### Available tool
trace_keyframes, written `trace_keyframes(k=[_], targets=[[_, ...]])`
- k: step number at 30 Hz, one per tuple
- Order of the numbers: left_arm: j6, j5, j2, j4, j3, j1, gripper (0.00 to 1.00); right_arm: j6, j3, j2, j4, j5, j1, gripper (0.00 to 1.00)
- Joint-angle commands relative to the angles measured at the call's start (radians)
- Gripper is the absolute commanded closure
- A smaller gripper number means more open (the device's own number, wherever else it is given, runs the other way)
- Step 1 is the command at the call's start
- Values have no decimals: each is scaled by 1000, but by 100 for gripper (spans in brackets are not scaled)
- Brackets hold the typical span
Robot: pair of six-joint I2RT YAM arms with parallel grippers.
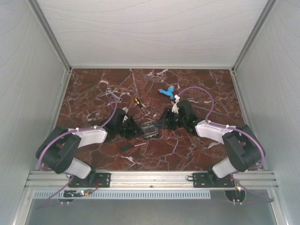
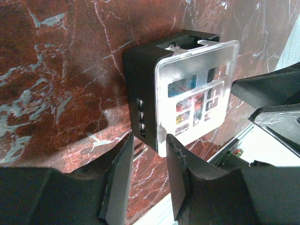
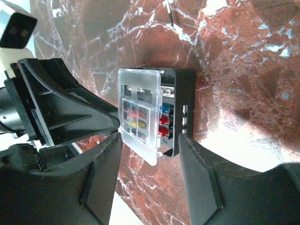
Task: Snap on the fuse box
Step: Close the fuse box cover on the fuse box base.
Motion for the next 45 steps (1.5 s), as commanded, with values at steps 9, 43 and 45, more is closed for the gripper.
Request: trace_keyframes(k=[9, 43, 45], targets=[[10, 10, -17, 9, 50, -13, 61, -42, 33, 105, 6, -88, 12, 50], [-21, 164, 147, 124, -43, -53, 80, -83, 8, 192, -78, -204, 39, 86], [-16, 142, 101, 108, -41, -52, 74, -92, 12, 147, -93, -201, 39, 83]])
